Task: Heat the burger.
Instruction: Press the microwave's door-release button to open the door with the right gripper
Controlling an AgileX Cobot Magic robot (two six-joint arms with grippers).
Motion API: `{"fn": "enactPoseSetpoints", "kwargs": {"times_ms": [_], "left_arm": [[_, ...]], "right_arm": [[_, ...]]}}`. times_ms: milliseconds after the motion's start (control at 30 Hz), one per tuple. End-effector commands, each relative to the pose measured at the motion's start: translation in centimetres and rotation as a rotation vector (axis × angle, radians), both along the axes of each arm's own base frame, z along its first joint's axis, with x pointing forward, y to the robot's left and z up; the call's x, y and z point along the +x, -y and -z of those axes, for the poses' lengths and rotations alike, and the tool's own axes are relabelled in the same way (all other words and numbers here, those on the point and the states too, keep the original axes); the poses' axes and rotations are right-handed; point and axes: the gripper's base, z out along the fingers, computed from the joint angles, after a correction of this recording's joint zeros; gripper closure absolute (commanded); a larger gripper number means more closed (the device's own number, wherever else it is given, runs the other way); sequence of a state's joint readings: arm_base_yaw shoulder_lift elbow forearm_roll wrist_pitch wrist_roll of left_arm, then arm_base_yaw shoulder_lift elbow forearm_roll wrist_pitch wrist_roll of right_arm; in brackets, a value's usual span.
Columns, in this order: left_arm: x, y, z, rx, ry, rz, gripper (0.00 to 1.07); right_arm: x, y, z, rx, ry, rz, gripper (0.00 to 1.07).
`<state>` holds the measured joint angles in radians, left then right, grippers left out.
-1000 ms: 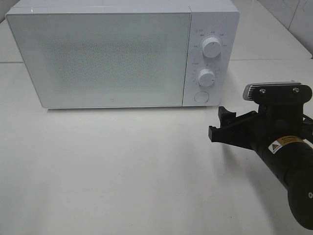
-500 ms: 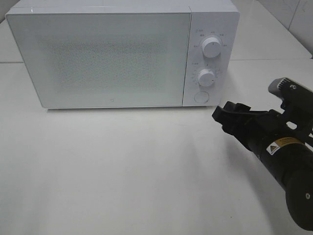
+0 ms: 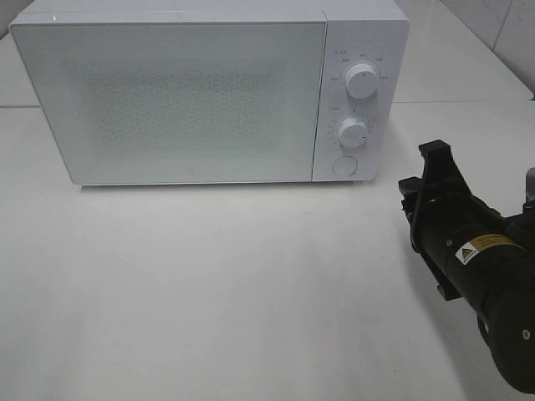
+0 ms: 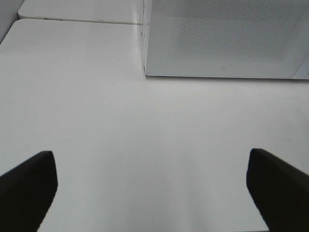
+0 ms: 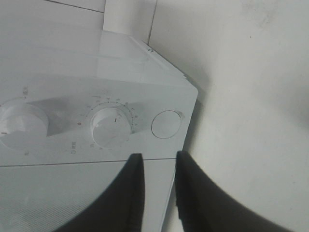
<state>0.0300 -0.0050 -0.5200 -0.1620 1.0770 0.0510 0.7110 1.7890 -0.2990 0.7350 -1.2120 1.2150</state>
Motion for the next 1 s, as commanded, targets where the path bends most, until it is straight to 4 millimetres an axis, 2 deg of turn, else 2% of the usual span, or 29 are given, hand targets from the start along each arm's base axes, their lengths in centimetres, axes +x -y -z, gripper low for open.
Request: {"fn": "enactPoseSetpoints", "kwargs": {"times_ms": [33,67,133,167,233,400,600,767,933,1000], "left_arm": [[-0.2,0.0,0.0,-0.001,0.020,-0.002,0.07],[-0.2,0.0,0.0,-0.001,0.020,-0.002,0.07],[-0.2,0.0,0.0,-0.001,0.020,-0.002,0.07],[-0.2,0.0,0.0,-0.001,0.020,-0.002,0.07],[-0.2,0.0,0.0,-0.001,0.020,-0.002,0.07],[-0.2,0.0,0.0,-0.001,0.020,-0.002,0.07],[-0.2,0.0,0.0,-0.001,0.020,-0.002,0.07],[-0.2,0.0,0.0,-0.001,0.020,-0.002,0.07],[-0.2,0.0,0.0,-0.001,0.020,-0.002,0.07],[-0.2,0.0,0.0,-0.001,0.020,-0.002,0.07]], "right_arm": [[0.3,-0.1,-0.7,0.108,0.073,0.035,0.91],[0.3,-0.1,-0.6,0.166,0.067,0.052,0.96],[0.3,-0.1,-0.6,0.186,0.060,0.058,0.99],[0.2,-0.2,-0.4,0.202,0.035,0.063,1.05],[0.2,-0.2,-0.3,0.204,0.021,0.065,1.07],[0.2,-0.1,0.0,0.203,0.005,0.079,1.07],[1.1,-0.9,-0.3,0.222,-0.004,0.084,1.07],[2.3,-1.3,-0.6,0.183,-0.015,0.097,1.07],[3.8,-1.5,0.0,0.175,-0.028,0.115,1.07],[4.9,-2.2,0.7,0.178,-0.037,0.108,1.07]]}}
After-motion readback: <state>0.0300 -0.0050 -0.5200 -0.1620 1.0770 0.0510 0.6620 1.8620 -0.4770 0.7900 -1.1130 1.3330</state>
